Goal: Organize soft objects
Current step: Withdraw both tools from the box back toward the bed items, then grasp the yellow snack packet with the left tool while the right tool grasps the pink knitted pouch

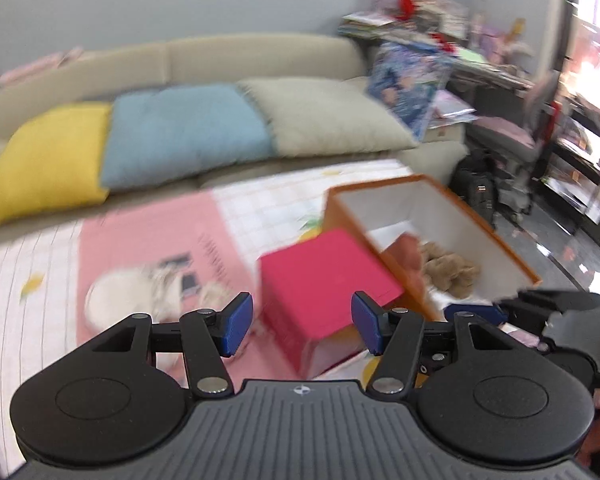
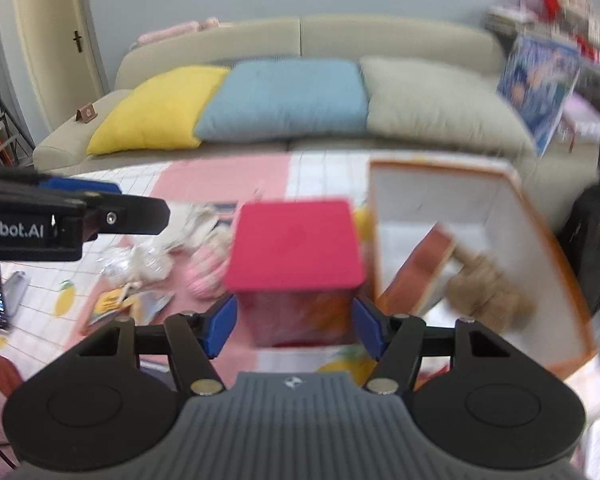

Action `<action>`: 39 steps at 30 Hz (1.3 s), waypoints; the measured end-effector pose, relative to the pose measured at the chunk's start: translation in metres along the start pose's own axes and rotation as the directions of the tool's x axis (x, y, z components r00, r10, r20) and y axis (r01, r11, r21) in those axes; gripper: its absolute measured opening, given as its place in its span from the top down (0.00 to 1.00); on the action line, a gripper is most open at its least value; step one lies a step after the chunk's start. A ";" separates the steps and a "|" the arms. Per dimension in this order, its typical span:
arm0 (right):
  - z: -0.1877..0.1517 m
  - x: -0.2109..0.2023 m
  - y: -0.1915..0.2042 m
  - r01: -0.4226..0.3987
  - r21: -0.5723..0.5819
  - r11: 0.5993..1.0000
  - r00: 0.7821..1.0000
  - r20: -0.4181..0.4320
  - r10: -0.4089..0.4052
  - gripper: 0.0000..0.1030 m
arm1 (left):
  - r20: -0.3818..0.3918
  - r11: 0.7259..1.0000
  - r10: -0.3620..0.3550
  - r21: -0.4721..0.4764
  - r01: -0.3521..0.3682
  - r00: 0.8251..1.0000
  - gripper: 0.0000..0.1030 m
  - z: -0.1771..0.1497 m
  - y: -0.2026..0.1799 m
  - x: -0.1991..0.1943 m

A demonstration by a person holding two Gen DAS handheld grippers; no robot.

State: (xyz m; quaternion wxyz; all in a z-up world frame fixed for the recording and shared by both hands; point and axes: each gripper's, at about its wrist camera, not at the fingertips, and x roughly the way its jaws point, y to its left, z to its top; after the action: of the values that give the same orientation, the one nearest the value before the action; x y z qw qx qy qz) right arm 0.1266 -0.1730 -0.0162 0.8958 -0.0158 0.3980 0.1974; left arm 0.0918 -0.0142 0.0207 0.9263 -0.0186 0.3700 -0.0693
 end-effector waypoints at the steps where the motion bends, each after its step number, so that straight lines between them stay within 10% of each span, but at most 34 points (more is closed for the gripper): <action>1: -0.003 0.005 0.007 -0.005 0.011 1.000 1.000 -0.018 0.005 0.38 | -0.013 1.000 0.013 -0.018 -0.013 1.000 0.36 -0.005 0.006 0.001; 18: -0.046 0.057 0.070 -0.029 -0.086 0.996 0.985 -0.173 0.014 0.38 | -0.107 0.976 0.142 -0.150 -0.157 0.984 0.38 -0.077 0.093 0.001; 28: -0.042 0.082 0.095 -0.090 -0.173 0.981 0.981 -0.183 0.058 0.38 | -0.158 0.980 0.200 0.040 -0.196 0.967 0.34 -0.103 0.117 0.040; 39: -0.034 0.108 0.126 -0.098 -0.366 0.926 0.991 -0.116 0.059 0.39 | -0.124 0.923 0.259 0.325 -0.207 0.958 0.28 -0.122 0.111 0.065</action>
State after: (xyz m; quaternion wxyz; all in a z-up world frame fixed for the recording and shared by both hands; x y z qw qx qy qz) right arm 0.1220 -0.0264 -0.1007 0.8463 -0.1789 0.3996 0.3035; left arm 0.0673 0.0881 -0.1220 0.8856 0.1761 0.4294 -0.0166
